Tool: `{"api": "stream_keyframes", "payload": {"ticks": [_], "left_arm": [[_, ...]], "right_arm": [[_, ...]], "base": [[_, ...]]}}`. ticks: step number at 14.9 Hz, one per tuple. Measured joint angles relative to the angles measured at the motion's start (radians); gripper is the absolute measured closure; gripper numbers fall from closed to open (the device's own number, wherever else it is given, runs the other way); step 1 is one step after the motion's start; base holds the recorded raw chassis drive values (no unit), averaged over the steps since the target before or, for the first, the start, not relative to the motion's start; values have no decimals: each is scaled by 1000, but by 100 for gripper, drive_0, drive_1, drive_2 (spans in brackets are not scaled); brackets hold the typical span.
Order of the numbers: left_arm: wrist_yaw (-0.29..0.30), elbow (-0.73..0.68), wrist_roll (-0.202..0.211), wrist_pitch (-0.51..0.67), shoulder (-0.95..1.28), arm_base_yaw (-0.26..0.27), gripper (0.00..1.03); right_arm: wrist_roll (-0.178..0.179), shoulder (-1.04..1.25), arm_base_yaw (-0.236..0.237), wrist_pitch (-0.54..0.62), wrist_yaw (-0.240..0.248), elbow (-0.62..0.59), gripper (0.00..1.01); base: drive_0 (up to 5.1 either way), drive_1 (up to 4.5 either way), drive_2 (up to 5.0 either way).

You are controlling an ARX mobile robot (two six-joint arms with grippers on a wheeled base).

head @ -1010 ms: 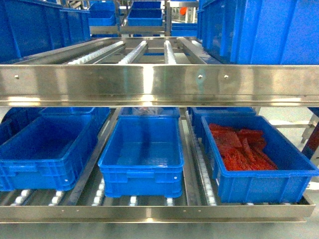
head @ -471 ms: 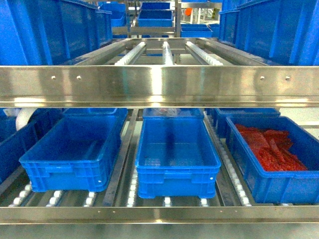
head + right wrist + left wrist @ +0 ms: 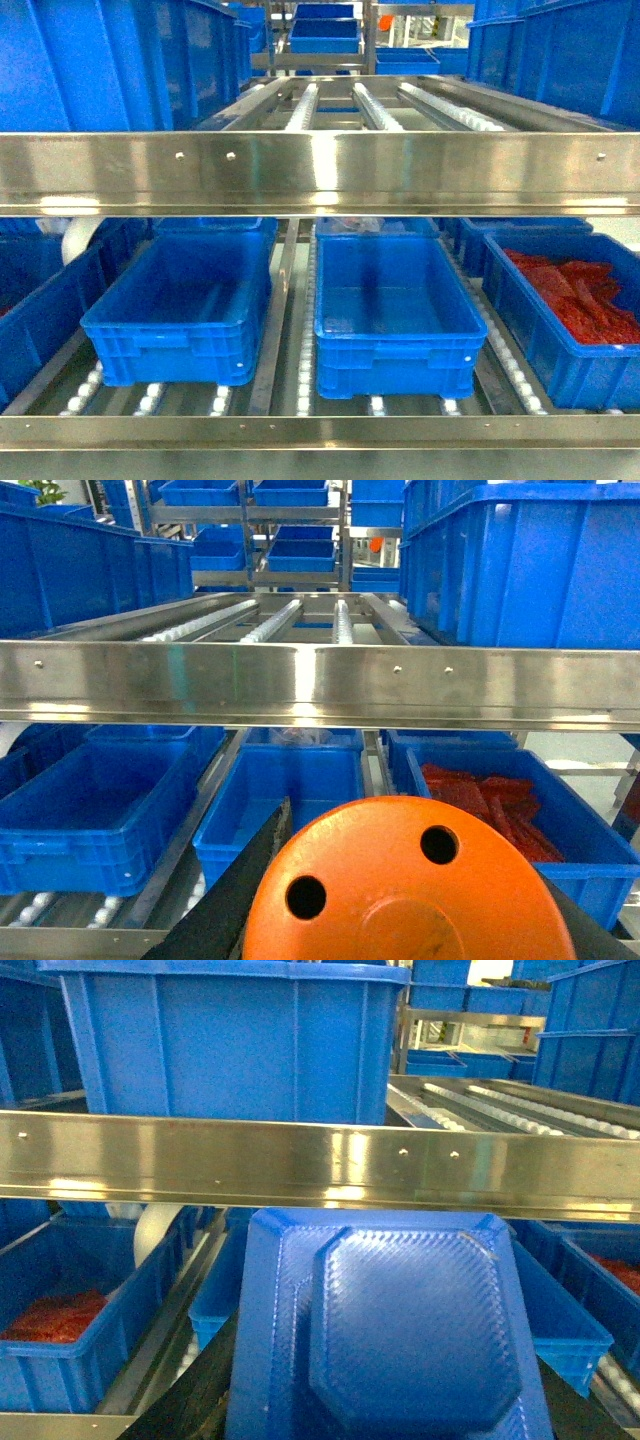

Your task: Sort blue parts and orange caps into right shelf containers

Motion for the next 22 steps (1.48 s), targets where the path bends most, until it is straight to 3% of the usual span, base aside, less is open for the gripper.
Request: {"api": "stream_keyframes", "payload": {"ticks": [6, 22], "left_arm": [[0, 0, 0, 0, 0, 0, 60], [-1, 0, 0, 2, 0, 0, 60]], "right_arm": [[0, 0, 0, 0, 0, 0, 57], [0, 0, 0, 2, -1, 0, 57]], "base": [[-496, 250, 250], [0, 0, 0]]}}
